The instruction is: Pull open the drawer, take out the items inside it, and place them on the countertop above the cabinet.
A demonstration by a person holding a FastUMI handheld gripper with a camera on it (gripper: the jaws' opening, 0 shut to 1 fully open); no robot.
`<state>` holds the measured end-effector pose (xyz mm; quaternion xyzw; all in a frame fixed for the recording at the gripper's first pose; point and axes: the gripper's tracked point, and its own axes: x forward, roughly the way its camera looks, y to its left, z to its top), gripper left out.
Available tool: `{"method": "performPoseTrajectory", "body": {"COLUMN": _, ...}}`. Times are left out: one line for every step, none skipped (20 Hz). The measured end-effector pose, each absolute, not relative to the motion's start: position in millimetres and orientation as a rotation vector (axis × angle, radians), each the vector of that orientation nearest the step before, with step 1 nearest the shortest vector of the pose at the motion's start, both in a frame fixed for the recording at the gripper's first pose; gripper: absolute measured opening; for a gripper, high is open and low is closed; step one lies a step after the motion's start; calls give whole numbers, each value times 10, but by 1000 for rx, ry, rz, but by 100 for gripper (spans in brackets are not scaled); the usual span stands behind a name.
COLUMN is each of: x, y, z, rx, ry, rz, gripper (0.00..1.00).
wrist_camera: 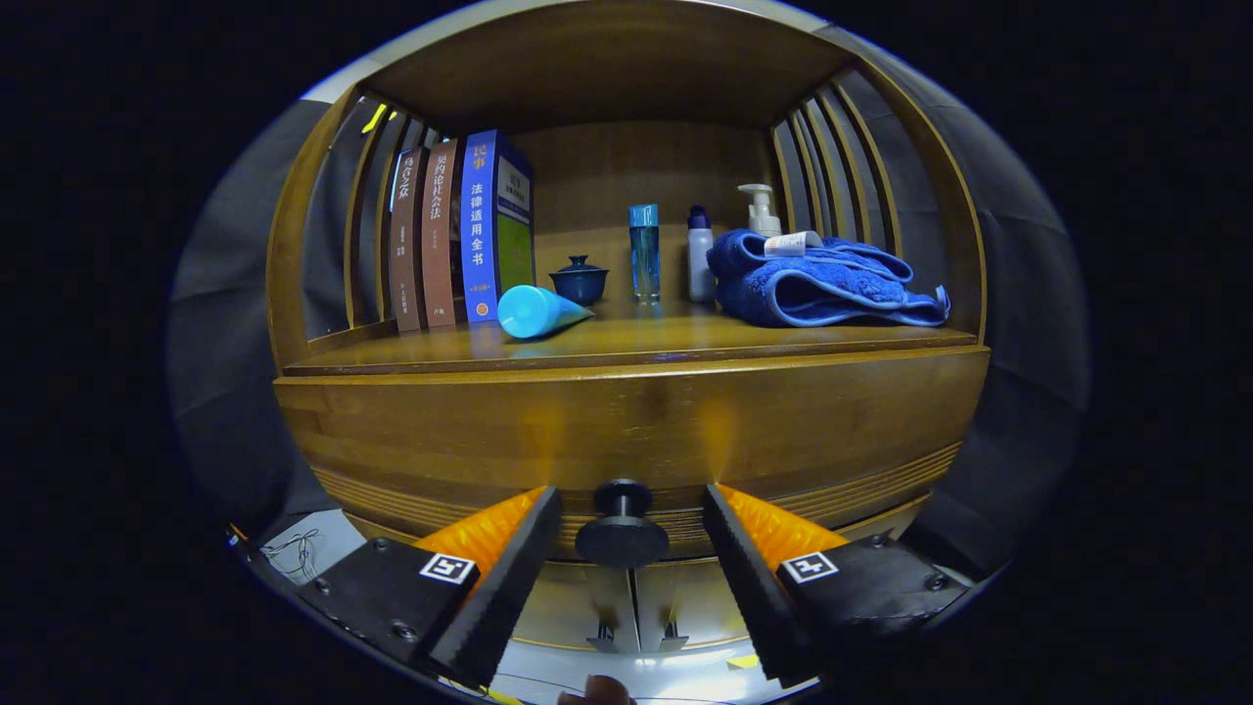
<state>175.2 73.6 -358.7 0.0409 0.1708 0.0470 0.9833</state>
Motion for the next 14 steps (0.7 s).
{"method": "performPoseTrajectory", "body": {"x": 1735, "y": 690, "z": -3499, "rx": 62, "ry": 332, "rz": 86, "gripper": 98}}
{"method": "performPoseTrajectory", "body": {"x": 1718, "y": 653, "z": -3395, "rx": 48, "ry": 318, "rz": 81, "gripper": 98}}
{"method": "performPoseTrajectory", "body": {"x": 1688, "y": 628, "z": -3275, "rx": 41, "ry": 304, "rz": 81, "gripper": 98}}
{"method": "performPoseTrajectory", "body": {"x": 1648, "y": 606, "z": -3168, "rx": 34, "ry": 299, "rz": 80, "gripper": 98}}
{"method": "performPoseTrajectory", "body": {"x": 1609, "y": 584, "z": -3051, "rx": 25, "ry": 294, "rz": 82, "gripper": 98}}
{"method": "performPoseTrajectory", "body": {"x": 1565, "y": 555, "z": -2912, "rx": 12, "ry": 287, "rz": 78, "gripper": 98}}
{"method": "performPoseTrajectory", "body": {"x": 1523, "y": 534, "z": -2782, "rx": 2, "ry": 277, "rz": 80, "gripper": 98}}
{"method": "performPoseTrajectory", "body": {"x": 1454, "y": 534, "z": -2625, "rx": -7, "ry": 262, "rz": 83, "gripper": 98}}
{"method": "performPoseTrajectory", "body": {"x": 1388, "y": 513, "z": -2465, "rx": -16, "ry": 247, "rz": 84, "gripper": 98}}
{"method": "performPoseTrajectory", "body": {"x": 1321, "y": 485, "z": -2310, "rx": -18, "ry": 233, "rz": 79, "gripper": 98}}
{"method": "performPoseTrajectory", "body": {"x": 1259, "y": 459, "z": -2152, "rx": -14, "ry": 223, "rz": 75, "gripper": 99}}
{"method": "performPoseTrajectory", "body": {"x": 1207, "y": 443, "z": -1986, "rx": -7, "ry": 205, "rz": 75, "gripper": 99}}
{"method": "performPoseTrajectory", "body": {"x": 1159, "y": 414, "z": -1806, "rx": -5, "ry": 186, "rz": 74, "gripper": 99}}
{"method": "performPoseTrajectory", "body": {"x": 1085, "y": 353, "z": -1599, "rx": -11, "ry": 170, "rz": 69, "gripper": 99}}
